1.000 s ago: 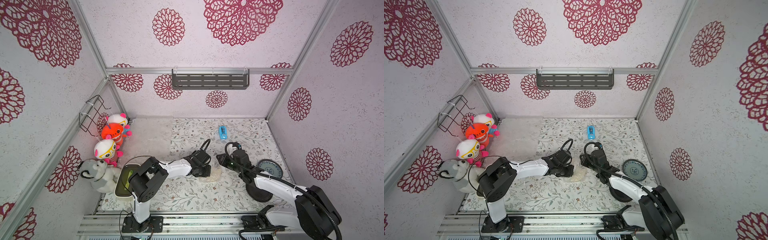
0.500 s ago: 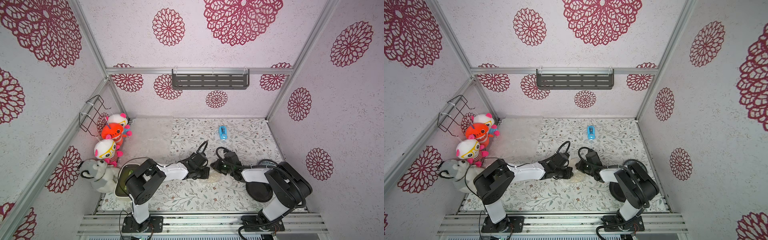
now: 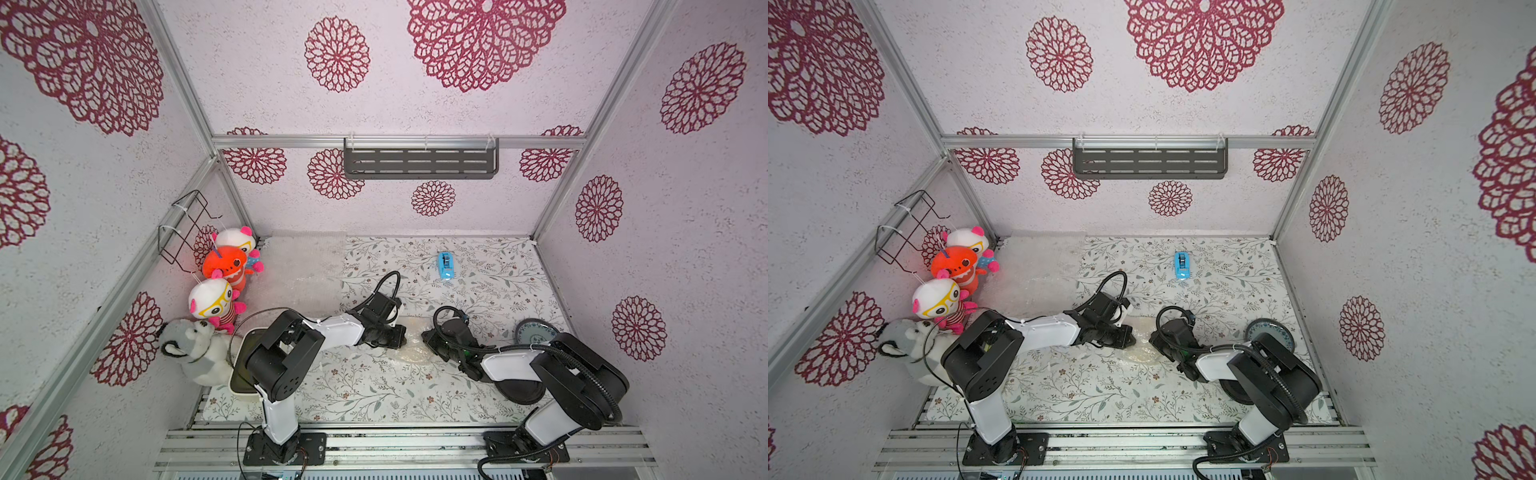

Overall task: Wrap dinner plates in bubble wrap
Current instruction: Wrap the plate in the bubble wrap.

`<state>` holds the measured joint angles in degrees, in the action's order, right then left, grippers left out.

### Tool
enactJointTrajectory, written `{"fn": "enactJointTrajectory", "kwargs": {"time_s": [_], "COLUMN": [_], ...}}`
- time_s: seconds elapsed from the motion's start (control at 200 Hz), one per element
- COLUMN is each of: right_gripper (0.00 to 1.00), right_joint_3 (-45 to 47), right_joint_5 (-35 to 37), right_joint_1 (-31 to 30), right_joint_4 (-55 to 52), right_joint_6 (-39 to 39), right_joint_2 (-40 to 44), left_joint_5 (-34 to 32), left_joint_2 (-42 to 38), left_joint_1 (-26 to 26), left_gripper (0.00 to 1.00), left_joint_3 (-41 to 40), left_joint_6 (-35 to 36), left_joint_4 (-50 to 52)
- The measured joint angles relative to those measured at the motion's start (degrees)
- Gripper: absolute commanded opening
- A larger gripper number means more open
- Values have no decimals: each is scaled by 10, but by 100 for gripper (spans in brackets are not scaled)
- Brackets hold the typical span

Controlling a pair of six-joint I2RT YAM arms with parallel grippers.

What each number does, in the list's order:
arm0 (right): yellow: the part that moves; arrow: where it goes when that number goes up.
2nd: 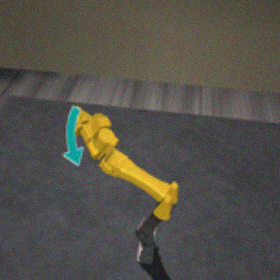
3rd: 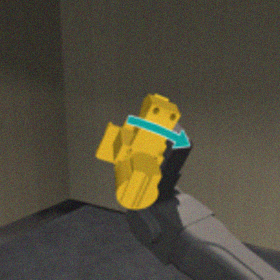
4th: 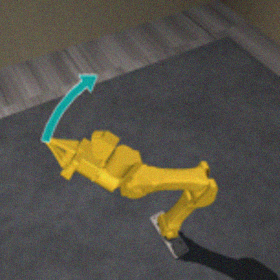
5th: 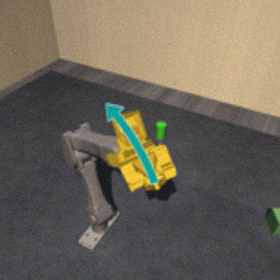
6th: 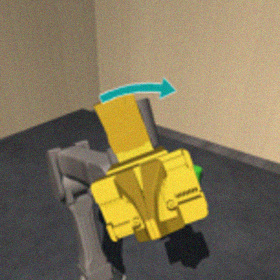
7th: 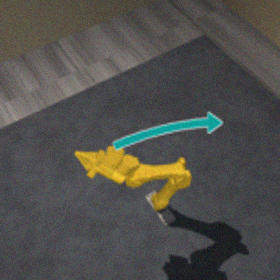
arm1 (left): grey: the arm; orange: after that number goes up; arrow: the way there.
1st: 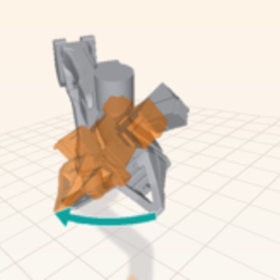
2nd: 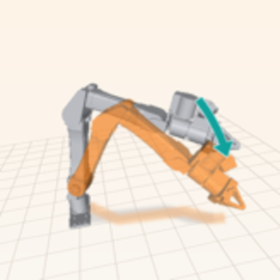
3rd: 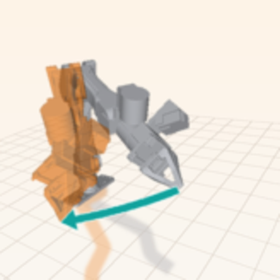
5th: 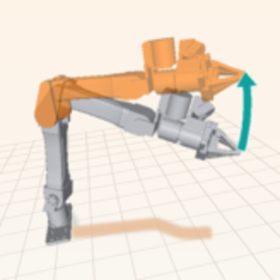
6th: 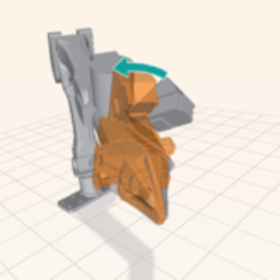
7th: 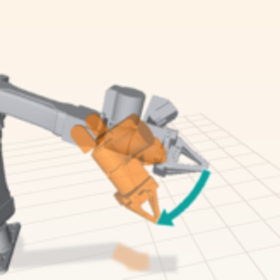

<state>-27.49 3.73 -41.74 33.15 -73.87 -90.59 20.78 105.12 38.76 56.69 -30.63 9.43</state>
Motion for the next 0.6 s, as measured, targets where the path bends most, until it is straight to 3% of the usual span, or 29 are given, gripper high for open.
{"fn": "enactJointTrajectory", "kwargs": {"time_s": [0.085, 0.235, 0.35, 0.495, 0.6], "right_gripper": [9, 9, 10, 25, 34], "right_joint_3": [0, 0, 0, 0, -5], "right_joint_5": [8, 11, 10, 7, -18], "right_joint_1": [-3, -3, -3, 2, 33], "right_joint_4": [9, 24, 26, 24, -16], "right_joint_6": [-11, -19, -22, -12, 43], "right_joint_2": [-7, -18, -18, -9, 27], "left_joint_5": [-3, -33, -60, -80, -85], "left_joint_2": [-15, -26, -22, -19, -17], "left_joint_1": [8, 54, 73, 72, 72], "left_gripper": [13, 2, 0, 0, 0], "left_joint_3": [5, 18, -3, -26, -37], "left_joint_6": [-2, -25, -62, -113, -139], "left_joint_4": [21, 38, 28, -9, -32]}}
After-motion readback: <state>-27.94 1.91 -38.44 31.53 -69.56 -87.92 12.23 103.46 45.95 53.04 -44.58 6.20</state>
